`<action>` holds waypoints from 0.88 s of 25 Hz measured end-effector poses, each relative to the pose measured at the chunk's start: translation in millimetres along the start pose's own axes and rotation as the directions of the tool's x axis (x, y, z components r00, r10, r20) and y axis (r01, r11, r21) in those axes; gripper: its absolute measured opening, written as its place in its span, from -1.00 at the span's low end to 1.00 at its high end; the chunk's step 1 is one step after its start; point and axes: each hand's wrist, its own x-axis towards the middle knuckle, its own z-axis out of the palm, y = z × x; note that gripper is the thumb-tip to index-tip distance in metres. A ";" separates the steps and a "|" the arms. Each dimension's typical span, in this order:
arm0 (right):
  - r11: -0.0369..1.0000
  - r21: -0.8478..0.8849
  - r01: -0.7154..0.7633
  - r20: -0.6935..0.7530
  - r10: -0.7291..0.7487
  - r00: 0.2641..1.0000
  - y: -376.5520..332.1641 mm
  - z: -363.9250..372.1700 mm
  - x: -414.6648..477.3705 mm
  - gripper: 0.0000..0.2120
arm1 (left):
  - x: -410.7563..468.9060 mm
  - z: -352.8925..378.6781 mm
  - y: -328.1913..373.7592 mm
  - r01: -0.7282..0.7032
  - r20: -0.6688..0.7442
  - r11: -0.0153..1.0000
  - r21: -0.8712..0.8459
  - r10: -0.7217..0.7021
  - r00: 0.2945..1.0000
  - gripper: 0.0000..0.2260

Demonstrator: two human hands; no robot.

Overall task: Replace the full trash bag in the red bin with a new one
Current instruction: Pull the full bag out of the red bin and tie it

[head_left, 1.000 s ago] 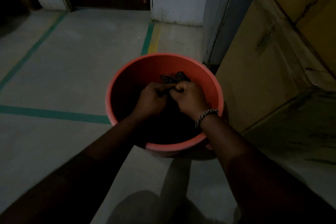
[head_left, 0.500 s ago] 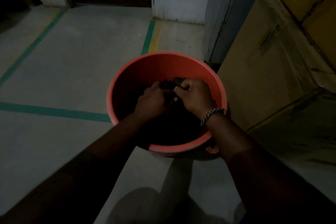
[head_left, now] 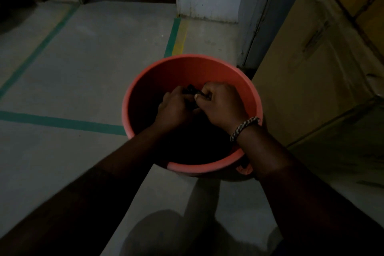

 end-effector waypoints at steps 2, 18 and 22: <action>1.000 0.017 -0.002 -0.008 0.002 1.000 -0.7 1.9 -1.3 -0.80 | -3.6 -1.8 3.6 0.021 0.024 0.995 0.101 -0.024 0.999 -0.71; 0.953 0.202 -0.227 0.062 0.218 0.974 10.8 -11.5 5.5 -0.74 | -3.4 1.6 18.3 -0.154 -0.113 0.986 0.071 0.161 0.980 -0.59; 0.972 0.135 -0.195 0.014 0.195 0.981 1.8 -8.1 -1.5 -0.74 | -1.9 -0.1 7.4 -0.213 -0.101 0.955 0.207 0.238 0.966 -0.71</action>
